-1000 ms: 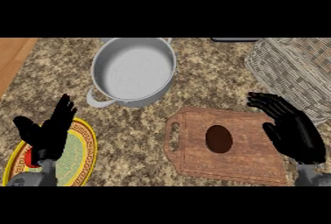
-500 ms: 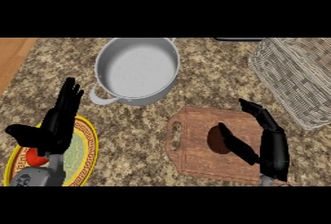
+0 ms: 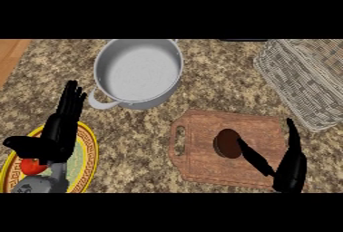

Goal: Pick the cupcake from the cutting board and place it in the basket

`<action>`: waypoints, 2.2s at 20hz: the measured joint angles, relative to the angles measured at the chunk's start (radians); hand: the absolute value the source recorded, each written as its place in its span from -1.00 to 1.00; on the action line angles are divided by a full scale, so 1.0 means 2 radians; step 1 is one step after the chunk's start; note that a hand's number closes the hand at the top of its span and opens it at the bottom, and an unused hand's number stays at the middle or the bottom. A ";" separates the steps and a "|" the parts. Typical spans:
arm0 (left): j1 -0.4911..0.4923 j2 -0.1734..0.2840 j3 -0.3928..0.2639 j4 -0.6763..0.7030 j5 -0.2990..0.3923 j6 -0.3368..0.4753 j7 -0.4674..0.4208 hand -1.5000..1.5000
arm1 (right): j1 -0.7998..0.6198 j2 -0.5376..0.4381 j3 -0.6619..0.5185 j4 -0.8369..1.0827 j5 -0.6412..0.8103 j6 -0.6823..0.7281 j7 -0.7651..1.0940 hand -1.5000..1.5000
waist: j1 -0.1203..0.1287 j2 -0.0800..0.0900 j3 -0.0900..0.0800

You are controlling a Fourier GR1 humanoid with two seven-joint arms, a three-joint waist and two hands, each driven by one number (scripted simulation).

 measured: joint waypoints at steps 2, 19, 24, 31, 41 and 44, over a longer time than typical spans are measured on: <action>0.002 -0.001 -0.001 -0.002 -0.002 0.002 0.000 0.00 | 0.015 -0.007 -0.001 0.005 0.027 0.014 0.038 -1.00 | -0.001 0.001 -0.002; 0.008 -0.008 -0.017 -0.016 -0.011 0.005 0.007 0.00 | -0.048 0.005 0.064 -0.143 0.198 0.337 0.404 -1.00 | 0.017 -0.002 0.003; 0.019 -0.009 -0.019 -0.027 -0.013 0.006 0.005 0.00 | -0.069 0.038 0.069 -0.172 0.243 0.409 0.449 -1.00 | 0.016 -0.002 0.006; 0.021 -0.019 -0.026 -0.035 -0.023 0.016 0.010 0.00 | -0.085 0.084 0.067 -0.183 0.284 0.466 0.459 -1.00 | 0.013 0.000 0.008; 0.018 -0.021 -0.018 -0.031 -0.023 0.008 0.011 0.00 | -0.106 0.093 0.079 -0.162 0.291 0.481 0.464 -1.00 | 0.014 0.002 0.010; 0.025 -0.019 -0.018 -0.043 -0.023 0.006 0.016 0.00 | -0.104 0.094 0.082 -0.151 0.301 0.480 0.464 -1.00 | 0.015 0.001 0.010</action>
